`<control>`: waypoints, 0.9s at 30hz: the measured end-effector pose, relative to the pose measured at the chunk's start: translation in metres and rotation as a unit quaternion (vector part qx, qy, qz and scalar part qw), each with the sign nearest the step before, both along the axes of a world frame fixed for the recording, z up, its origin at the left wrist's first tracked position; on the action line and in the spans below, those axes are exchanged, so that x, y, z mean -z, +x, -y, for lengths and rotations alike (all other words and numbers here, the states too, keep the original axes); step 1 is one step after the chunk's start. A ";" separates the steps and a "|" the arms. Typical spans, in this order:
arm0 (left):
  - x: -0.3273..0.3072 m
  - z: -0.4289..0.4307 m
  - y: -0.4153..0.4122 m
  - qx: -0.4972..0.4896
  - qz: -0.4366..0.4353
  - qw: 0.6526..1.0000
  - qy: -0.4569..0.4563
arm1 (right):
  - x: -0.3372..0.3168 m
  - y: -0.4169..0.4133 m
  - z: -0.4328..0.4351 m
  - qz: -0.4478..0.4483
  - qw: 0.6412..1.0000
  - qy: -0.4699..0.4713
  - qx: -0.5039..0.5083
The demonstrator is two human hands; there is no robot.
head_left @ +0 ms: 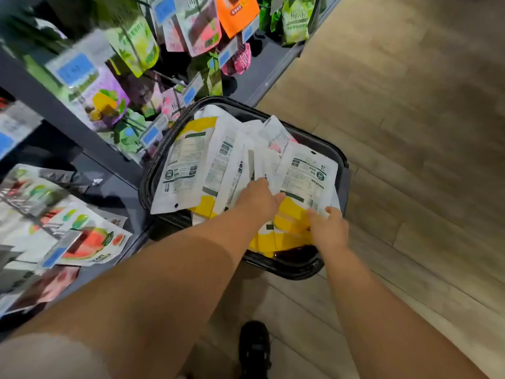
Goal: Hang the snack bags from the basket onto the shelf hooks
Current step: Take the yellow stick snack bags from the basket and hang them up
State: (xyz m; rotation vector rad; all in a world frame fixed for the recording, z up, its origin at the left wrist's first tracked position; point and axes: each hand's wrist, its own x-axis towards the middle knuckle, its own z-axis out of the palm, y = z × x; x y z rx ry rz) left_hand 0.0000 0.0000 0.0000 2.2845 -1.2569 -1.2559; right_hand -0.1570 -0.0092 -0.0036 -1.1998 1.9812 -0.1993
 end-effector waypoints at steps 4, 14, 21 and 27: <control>0.023 0.009 -0.003 0.029 0.048 0.998 -0.030 | 0.027 0.004 0.011 -0.014 0.997 -0.038 0.073; 0.046 0.007 -0.002 0.055 0.064 0.994 -0.072 | 0.064 0.006 0.004 0.166 0.963 -0.108 0.182; 0.060 -0.006 0.004 0.098 0.069 0.982 -0.147 | 0.082 0.009 -0.019 0.136 0.945 -0.271 0.119; 0.063 -0.021 0.012 0.096 0.040 0.970 -0.222 | 0.074 0.015 -0.023 0.373 0.867 -0.298 0.144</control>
